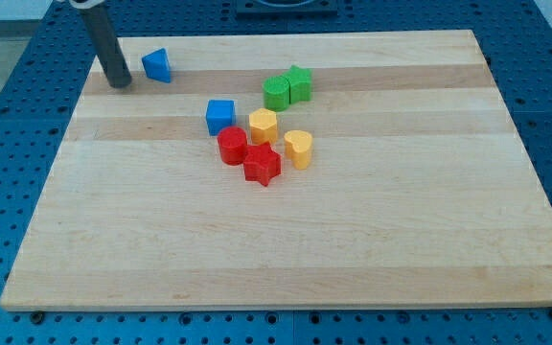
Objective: Move the blue triangle diagonally to the blue cube
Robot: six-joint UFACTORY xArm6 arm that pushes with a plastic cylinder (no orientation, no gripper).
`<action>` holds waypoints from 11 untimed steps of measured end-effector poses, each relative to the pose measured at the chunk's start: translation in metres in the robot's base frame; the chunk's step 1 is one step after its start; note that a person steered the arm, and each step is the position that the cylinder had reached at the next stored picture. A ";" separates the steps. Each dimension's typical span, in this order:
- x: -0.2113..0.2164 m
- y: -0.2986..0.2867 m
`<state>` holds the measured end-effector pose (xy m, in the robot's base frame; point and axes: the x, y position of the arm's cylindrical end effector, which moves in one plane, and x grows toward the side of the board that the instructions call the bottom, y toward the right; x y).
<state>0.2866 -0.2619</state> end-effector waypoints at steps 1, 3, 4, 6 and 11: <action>-0.018 -0.032; -0.037 -0.043; -0.069 -0.043; -0.064 -0.007; -0.016 0.074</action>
